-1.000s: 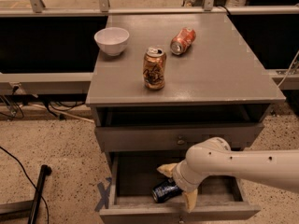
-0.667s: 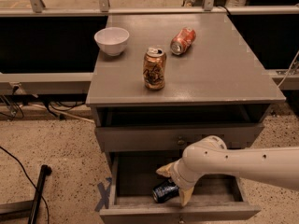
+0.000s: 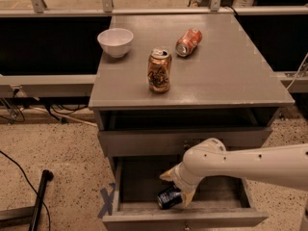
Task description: Pick pepsi can from middle drawer and place on counter
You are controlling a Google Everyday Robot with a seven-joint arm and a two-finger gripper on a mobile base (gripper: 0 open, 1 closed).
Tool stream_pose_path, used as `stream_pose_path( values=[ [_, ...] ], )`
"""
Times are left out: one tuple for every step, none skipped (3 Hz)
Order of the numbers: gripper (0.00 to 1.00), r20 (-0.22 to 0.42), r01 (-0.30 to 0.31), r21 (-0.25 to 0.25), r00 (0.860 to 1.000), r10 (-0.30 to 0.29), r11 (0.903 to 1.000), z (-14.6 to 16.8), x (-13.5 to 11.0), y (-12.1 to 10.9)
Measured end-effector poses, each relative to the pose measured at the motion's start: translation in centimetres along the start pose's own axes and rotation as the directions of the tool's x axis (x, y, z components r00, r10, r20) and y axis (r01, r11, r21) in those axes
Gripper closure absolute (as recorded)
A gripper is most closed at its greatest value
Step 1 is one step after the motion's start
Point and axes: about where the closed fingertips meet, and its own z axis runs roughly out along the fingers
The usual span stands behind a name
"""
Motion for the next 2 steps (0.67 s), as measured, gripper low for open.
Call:
stream_pose_path(
  values=[
    [0.21, -0.001, -0.025, -0.024, 1.0, 0.025, 0.9994, 2.3, 0.7, 0.1],
    [0.21, -0.003, -0.063, -0.054, 0.998, 0.063, 0.9966, 4.3, 0.8, 0.3]
  ],
)
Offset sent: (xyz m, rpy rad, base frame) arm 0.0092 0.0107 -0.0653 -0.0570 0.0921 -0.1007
